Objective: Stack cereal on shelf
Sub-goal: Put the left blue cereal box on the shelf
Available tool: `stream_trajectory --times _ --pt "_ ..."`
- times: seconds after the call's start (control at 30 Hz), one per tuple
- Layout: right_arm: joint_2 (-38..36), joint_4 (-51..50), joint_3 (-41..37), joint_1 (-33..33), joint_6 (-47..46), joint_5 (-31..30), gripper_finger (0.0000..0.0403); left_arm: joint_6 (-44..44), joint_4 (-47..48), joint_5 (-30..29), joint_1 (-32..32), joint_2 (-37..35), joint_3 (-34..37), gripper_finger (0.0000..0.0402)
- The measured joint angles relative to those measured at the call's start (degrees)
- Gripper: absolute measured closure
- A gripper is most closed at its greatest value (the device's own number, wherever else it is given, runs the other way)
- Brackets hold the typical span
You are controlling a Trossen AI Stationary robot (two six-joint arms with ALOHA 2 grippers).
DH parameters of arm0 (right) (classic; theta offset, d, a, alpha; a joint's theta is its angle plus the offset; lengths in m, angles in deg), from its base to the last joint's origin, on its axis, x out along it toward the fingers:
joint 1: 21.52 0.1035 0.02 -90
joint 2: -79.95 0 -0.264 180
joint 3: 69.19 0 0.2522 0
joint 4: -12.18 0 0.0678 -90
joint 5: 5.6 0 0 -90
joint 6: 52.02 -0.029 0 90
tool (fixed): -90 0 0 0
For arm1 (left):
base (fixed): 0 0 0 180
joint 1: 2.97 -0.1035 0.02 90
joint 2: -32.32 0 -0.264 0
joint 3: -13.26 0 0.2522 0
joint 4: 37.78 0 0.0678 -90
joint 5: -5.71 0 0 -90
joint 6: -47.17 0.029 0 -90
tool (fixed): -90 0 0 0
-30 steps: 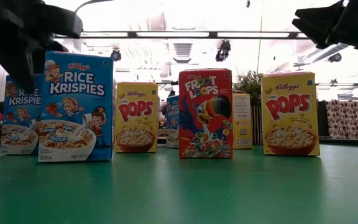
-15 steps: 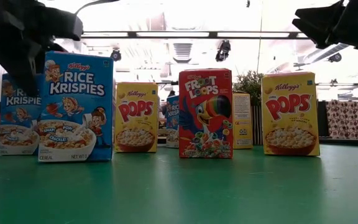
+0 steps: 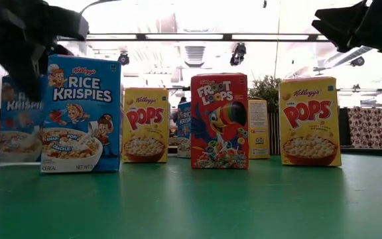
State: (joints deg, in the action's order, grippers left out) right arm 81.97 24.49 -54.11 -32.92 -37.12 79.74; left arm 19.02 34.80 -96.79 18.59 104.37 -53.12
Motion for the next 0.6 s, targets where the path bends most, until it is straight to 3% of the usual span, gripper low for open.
stream_trajectory --times 0.3,0.6 --pt "0.0 0.0 0.0 0.0 0.02 0.01 0.0129 5.1 7.01 -3.11 0.0 -0.07 -9.89 0.0262" --pt "0.0 -0.02 -0.02 0.0 -0.49 0.0 0.0129 17.81 11.73 -9.22 -3.19 -0.07 -19.78 0.0262"
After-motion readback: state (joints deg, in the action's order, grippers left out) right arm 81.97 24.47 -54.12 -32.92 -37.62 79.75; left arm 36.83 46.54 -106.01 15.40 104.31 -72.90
